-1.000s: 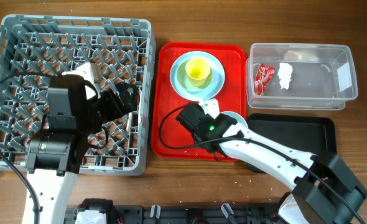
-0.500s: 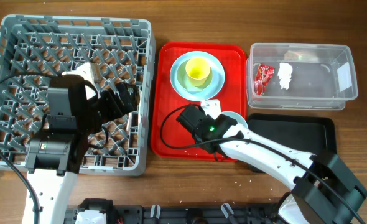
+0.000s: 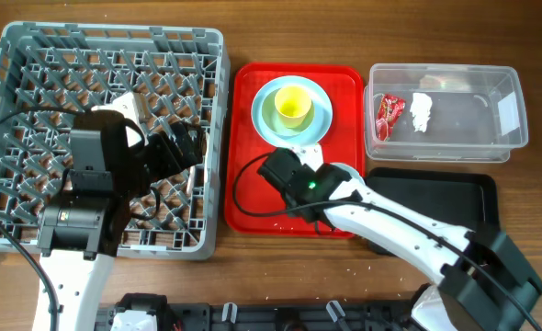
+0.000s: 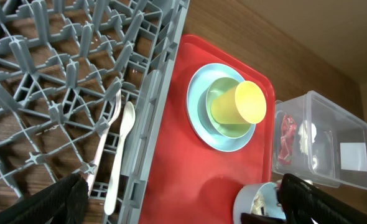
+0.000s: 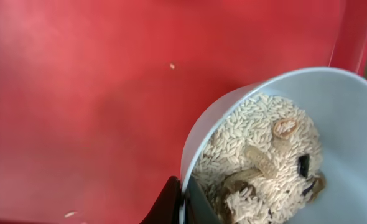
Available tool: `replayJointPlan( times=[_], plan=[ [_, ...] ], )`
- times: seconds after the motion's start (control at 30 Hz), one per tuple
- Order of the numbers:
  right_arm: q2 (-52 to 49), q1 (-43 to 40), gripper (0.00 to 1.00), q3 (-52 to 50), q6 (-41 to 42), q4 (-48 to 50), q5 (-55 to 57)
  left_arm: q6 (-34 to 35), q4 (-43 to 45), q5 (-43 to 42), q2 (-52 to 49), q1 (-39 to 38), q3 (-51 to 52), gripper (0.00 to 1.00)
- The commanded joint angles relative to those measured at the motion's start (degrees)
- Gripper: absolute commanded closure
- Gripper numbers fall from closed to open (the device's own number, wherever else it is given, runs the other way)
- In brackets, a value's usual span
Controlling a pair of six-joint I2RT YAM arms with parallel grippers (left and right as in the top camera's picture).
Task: Sort waste into correct bins and load items into the dishwasher rack
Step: 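Carry the bowl over the black tray and tip out the rice scraps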
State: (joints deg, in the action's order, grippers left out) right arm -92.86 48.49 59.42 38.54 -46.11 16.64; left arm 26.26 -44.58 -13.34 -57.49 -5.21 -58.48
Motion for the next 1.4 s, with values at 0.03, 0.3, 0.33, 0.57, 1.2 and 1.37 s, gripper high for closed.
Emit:
replayJointPlan(
  times=[0.03,0.3,0.33,0.57,1.2,1.37],
  plan=[
    [7.6,-0.2,0.96,3.0,-9.1,-0.9,0.4,-0.3,0.1,0.2,0.0,0.3,0.0,0.0],
    [23.8,-11.6,0.96,2.9,-3.4,-14.4,0.9,-0.3,0.1,0.2,0.0,0.3,0.0,0.0],
    [24.2,-14.7,0.96,2.9,-5.7,-15.3,-1.4,-0.3,0.1,0.2,0.0,0.3,0.0,0.0],
    [24.3,-38.0,0.96,1.8,-18.1,-15.0,-25.8,-0.3,0.1,0.2,0.0,0.3,0.0,0.0],
    [24.4,-93.9,0.96,-17.1,-54.2,-12.5,-87.9,-0.3,0.1,0.2,0.0,0.3,0.0,0.0],
    [24.3,-93.9,0.96,-17.6,-48.9,-11.5,-96.2,-0.3,0.1,0.2,0.0,0.3,0.0,0.0]
  ],
)
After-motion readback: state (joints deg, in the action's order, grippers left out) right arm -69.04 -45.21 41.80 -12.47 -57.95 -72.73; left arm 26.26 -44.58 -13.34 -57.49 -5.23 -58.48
